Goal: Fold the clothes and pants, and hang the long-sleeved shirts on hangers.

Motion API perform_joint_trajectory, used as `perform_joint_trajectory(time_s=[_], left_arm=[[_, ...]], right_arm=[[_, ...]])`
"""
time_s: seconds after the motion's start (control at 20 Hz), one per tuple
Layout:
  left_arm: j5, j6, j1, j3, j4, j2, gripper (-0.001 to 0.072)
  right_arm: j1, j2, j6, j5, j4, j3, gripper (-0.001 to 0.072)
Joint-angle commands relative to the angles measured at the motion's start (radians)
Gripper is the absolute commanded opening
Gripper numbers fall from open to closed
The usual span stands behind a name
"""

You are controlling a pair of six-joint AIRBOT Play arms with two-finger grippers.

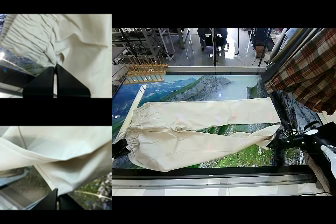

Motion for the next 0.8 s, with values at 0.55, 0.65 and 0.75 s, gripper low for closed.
perform_joint_trajectory(time_s=[0.55,0.65,0.75], left_arm=[[-0.238,-0.049,0.006,0.662,0.014,0.027,0.0006],[-0.269,0.134,0.012,0.601,0.051,0.02,0.0007],[-0.262,0.259,0.023,0.465,0.058,0.019,0.0007]], right_arm=[[0.144,0.188,0.43,0.129,-0.408,0.798,0.0017],[0.121,0.188,0.371,0.32,-0.414,0.734,0.0018],[0.116,0.211,0.363,0.396,-0.437,0.561,0.0018]])
